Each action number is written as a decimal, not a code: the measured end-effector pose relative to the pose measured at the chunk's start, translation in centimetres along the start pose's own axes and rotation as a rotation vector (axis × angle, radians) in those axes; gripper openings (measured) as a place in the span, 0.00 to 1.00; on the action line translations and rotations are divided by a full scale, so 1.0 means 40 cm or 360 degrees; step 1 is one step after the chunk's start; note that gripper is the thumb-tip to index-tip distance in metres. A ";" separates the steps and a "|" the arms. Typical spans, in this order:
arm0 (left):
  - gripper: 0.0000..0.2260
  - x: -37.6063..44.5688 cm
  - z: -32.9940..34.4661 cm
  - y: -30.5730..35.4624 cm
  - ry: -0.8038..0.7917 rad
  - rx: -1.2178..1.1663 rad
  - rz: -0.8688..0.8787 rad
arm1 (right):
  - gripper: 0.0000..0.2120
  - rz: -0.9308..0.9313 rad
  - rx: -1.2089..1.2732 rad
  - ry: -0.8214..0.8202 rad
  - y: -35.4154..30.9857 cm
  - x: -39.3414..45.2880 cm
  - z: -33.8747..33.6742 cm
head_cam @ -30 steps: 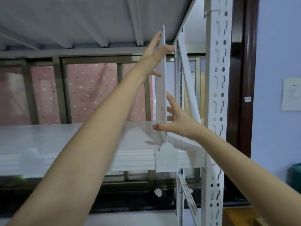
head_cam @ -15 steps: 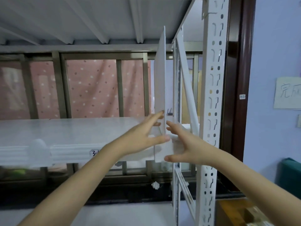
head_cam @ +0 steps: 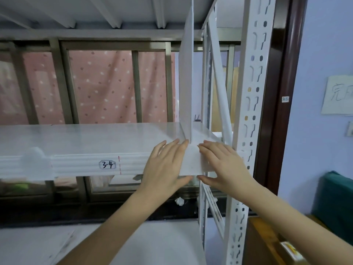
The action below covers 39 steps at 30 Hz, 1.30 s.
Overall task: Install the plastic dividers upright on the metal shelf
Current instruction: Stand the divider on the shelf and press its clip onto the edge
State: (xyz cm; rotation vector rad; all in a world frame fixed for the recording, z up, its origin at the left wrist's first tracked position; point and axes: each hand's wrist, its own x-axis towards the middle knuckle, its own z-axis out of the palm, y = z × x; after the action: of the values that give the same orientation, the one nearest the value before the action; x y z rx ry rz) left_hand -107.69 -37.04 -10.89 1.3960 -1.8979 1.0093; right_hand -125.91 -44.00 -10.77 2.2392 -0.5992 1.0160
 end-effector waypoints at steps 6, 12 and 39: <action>0.35 -0.010 0.010 0.022 0.0148 0.0135 -0.0117 | 0.38 0.0034 0.0059 0.0170 -0.016 -0.006 0.036; 0.32 -0.024 0.017 0.005 0.0188 0.0330 0.0000 | 0.36 -0.0015 0.0167 0.0294 -0.012 -0.015 0.054; 0.20 -0.008 0.040 -0.054 0.0628 0.0174 0.0241 | 0.27 -0.0222 0.0134 0.0507 0.016 0.020 0.072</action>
State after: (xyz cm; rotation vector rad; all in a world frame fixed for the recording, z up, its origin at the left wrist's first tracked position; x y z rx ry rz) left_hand -105.55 -38.58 -11.53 1.0255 -1.6903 1.3671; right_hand -124.34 -46.53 -11.43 2.0944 -0.2629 1.3100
